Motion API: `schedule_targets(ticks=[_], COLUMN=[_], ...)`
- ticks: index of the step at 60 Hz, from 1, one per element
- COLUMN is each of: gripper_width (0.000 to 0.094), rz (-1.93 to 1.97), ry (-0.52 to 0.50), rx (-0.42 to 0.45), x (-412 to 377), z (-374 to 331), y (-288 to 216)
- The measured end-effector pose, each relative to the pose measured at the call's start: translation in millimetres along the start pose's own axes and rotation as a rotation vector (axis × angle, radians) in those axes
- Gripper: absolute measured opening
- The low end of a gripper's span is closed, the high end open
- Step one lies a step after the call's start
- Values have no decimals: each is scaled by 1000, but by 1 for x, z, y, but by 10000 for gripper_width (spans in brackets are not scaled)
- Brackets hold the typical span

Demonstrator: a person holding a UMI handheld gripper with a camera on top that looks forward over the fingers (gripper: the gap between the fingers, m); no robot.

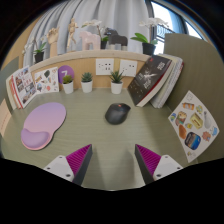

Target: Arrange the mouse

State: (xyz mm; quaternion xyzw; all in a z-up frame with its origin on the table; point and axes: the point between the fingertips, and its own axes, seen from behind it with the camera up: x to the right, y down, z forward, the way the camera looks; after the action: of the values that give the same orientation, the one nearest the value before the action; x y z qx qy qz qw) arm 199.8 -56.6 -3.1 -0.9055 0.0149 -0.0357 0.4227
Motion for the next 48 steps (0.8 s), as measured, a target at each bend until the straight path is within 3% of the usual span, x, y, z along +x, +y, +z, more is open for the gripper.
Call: schedule_targets(ticks=[25, 48], gripper_width=[836, 584], rz=[-16, -73], ry=[-73, -154], rx=[-15, 0], x=[-8, -34], z=[110, 139], y=[-83, -107])
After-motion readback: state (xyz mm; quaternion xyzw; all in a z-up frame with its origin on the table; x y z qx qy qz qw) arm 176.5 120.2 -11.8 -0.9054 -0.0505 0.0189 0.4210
